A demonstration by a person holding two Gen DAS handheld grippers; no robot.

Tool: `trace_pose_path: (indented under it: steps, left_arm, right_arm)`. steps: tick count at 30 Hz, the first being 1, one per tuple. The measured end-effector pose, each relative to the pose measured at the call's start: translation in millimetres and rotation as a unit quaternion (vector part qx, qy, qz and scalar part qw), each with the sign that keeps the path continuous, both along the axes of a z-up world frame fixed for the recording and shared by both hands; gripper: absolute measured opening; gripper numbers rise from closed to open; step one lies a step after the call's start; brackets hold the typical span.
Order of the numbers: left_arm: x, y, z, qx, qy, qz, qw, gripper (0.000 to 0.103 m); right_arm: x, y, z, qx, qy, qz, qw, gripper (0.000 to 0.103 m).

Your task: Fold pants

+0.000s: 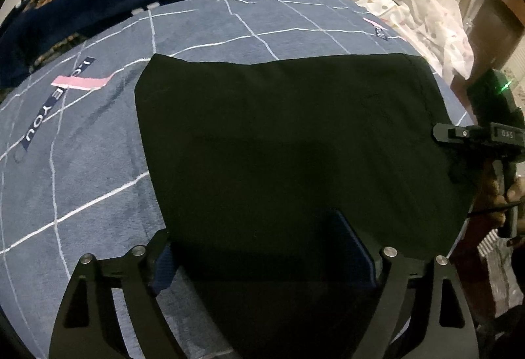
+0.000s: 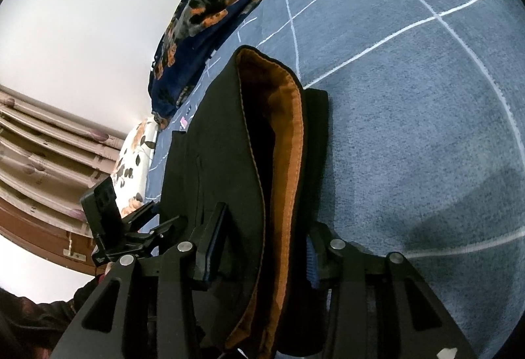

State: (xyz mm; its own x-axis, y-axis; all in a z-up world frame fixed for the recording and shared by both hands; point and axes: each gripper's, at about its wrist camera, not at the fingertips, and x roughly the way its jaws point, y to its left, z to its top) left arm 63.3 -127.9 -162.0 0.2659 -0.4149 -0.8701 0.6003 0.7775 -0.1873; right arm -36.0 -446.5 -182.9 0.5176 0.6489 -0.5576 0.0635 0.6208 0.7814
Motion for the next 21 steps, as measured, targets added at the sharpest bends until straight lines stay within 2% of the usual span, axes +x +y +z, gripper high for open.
trace_pose_path:
  steps: [4, 10, 21]
  left_arm:
    - [0, 4, 1, -0.02, 0.013, -0.015, 0.9996, 0.085]
    - [-6, -2, 1, -0.001, -0.001, -0.025, 0.9997, 0.085]
    - [-9, -3, 2, 0.011, 0.003, -0.013, 0.9999, 0.086]
  right_arm:
    - [1, 0, 0, 0.005, 0.002, 0.003, 1.0, 0.038]
    - [5, -4, -2, 0.016, 0.008, 0.008, 1.0, 0.038]
    - [7, -6, -3, 0.018, 0.01, 0.008, 1.0, 0.038]
